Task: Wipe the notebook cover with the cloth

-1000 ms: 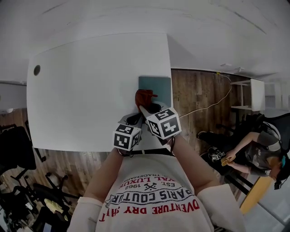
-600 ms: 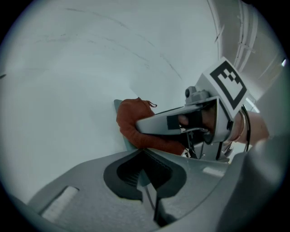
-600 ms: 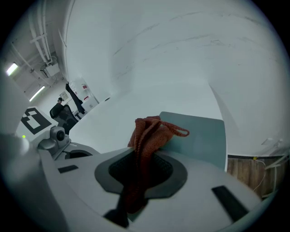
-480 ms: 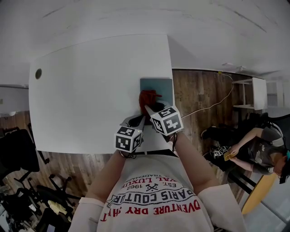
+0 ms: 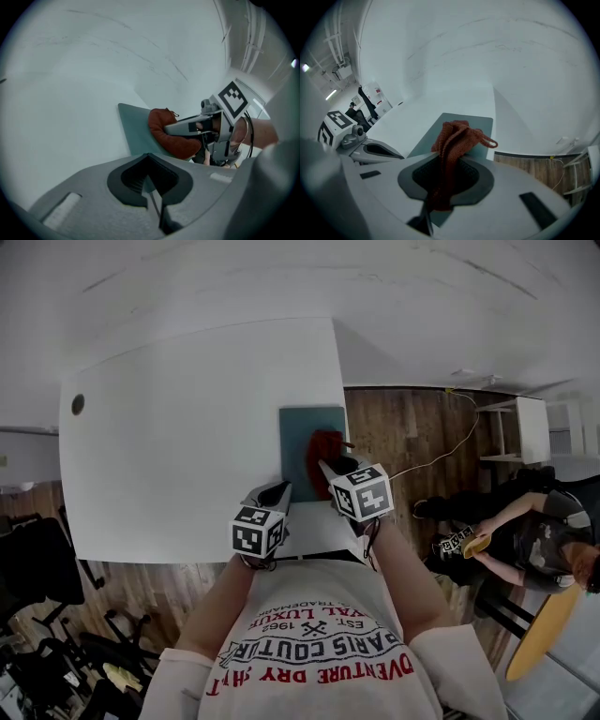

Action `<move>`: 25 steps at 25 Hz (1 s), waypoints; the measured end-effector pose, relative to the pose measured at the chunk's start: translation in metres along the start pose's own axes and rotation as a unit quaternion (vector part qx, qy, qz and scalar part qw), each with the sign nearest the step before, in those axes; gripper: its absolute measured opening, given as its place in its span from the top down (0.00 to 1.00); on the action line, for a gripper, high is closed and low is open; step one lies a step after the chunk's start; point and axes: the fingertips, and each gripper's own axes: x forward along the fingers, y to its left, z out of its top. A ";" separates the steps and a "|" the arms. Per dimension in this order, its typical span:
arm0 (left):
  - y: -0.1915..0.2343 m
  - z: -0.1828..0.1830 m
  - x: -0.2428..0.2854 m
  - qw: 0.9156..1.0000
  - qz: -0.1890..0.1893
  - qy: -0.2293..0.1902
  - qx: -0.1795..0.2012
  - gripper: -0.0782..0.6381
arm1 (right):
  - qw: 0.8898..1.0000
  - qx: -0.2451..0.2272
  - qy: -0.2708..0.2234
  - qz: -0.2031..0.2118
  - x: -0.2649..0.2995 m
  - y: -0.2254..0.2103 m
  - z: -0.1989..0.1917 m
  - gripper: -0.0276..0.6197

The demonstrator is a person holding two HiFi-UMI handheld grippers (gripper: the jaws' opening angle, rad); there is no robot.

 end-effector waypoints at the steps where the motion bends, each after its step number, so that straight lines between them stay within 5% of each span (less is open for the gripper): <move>1: 0.000 0.000 0.000 1.000 0.001 -0.001 0.001 0.88 | 1.000 0.004 0.000 -0.003 -0.003 -0.005 -0.002 0.83; 18: -0.002 0.001 0.000 1.000 0.004 -0.003 0.017 0.88 | 0.997 0.040 0.021 -0.061 -0.047 -0.053 -0.027 0.84; 25: -0.004 0.000 -0.001 1.000 -0.005 0.010 -0.001 0.88 | 1.000 0.008 0.008 -0.012 -0.057 0.001 -0.011 0.84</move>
